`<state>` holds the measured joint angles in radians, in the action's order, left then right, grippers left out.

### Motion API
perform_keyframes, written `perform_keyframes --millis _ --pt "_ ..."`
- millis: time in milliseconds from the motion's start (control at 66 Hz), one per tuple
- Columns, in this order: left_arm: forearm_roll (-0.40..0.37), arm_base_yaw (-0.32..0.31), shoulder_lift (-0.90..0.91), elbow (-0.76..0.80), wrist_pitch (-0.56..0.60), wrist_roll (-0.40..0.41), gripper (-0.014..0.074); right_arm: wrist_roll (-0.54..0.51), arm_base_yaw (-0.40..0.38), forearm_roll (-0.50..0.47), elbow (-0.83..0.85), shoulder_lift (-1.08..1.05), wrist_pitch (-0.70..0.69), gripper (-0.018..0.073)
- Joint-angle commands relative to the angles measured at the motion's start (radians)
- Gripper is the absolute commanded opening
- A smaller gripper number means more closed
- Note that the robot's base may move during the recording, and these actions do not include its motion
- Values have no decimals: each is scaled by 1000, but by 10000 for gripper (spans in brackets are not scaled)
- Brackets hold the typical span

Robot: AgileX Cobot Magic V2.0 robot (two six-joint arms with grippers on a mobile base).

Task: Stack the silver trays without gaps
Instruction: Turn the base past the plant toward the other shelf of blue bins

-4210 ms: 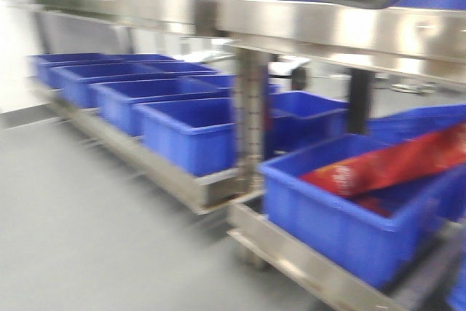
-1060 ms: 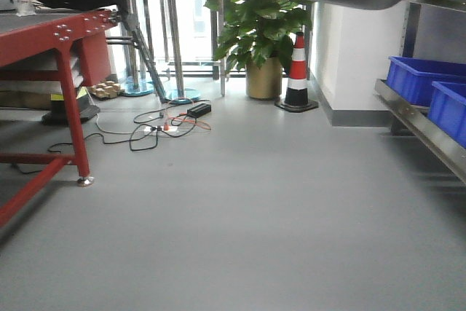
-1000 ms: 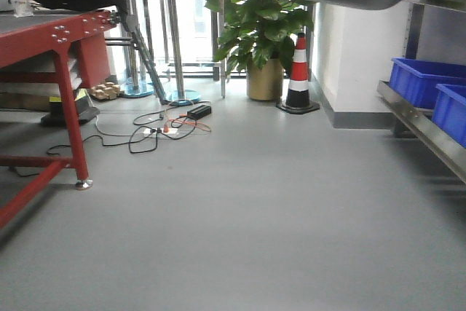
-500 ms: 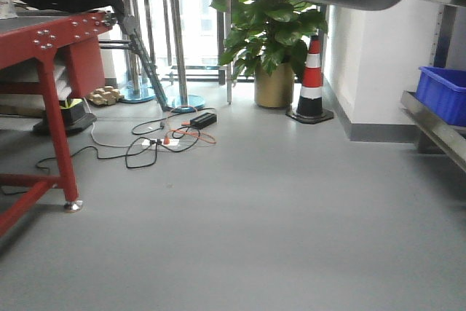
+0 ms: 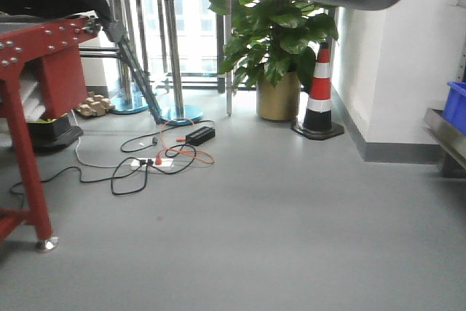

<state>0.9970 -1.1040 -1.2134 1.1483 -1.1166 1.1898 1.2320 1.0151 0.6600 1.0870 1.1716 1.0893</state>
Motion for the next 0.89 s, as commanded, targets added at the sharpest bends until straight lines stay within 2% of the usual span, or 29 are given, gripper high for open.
perform_keyframes --millis 0,878 --pt "32 -12 4 4 36 -7 -16 -9 6 27 9 -8 -49 -15" --pt "46 -12 4 4 36 -7 -16 -9 6 27 9 -8 -51 -15"
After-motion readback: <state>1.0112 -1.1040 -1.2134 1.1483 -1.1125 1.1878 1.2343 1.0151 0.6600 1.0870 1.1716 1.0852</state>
